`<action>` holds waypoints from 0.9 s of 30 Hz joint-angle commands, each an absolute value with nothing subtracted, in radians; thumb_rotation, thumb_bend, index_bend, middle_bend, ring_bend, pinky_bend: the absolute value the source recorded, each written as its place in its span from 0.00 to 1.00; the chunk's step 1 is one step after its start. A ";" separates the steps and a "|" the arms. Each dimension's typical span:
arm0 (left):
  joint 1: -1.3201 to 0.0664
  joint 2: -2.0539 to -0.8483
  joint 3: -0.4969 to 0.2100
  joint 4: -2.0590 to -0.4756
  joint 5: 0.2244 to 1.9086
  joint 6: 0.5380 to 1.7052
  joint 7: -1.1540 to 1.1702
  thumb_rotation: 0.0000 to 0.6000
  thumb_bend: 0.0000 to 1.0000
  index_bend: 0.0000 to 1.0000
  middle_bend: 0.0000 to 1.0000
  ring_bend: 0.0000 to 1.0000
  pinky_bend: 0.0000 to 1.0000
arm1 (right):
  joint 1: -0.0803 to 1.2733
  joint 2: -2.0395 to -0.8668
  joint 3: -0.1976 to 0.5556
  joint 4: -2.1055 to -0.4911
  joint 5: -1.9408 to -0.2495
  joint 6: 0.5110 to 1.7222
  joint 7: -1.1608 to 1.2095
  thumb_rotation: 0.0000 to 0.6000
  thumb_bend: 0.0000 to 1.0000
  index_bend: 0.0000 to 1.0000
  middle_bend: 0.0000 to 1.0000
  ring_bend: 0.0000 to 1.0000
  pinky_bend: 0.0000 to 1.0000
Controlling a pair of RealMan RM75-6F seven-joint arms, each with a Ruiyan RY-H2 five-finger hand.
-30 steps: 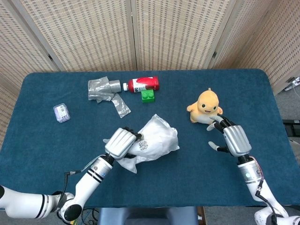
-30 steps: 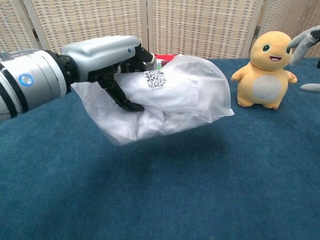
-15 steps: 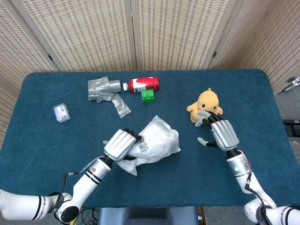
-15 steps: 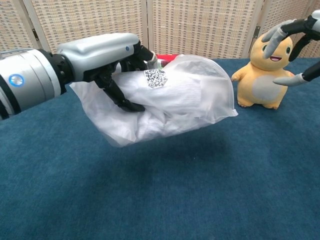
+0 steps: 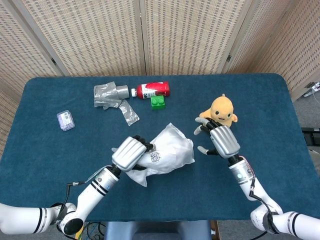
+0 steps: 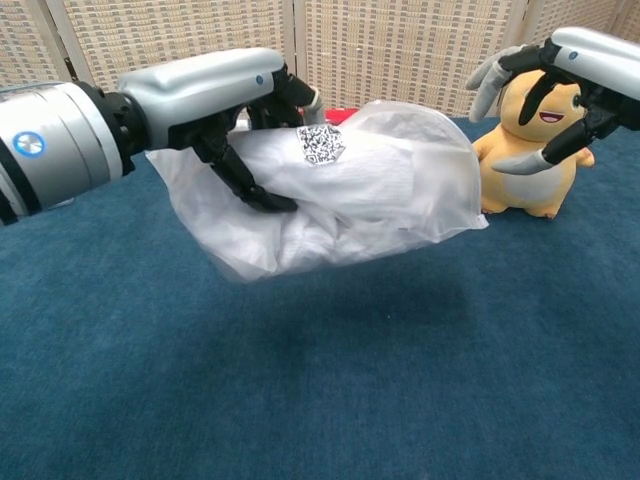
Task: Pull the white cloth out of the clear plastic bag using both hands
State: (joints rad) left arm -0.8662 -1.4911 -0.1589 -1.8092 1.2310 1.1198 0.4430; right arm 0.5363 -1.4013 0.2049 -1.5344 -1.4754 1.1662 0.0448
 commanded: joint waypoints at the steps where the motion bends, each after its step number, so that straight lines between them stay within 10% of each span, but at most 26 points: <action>1: -0.863 -1.491 -0.162 -1.814 1.238 1.121 0.441 1.00 0.43 0.48 0.62 0.52 0.44 | 0.542 -1.407 0.202 -1.530 -1.475 1.162 0.047 1.00 0.13 0.43 0.21 0.17 0.40; 27: -0.840 -1.492 -0.185 -1.835 1.264 1.121 0.422 1.00 0.43 0.48 0.62 0.52 0.44 | 0.592 -1.463 0.189 -1.516 -1.496 1.167 0.075 1.00 0.00 0.43 0.18 0.15 0.39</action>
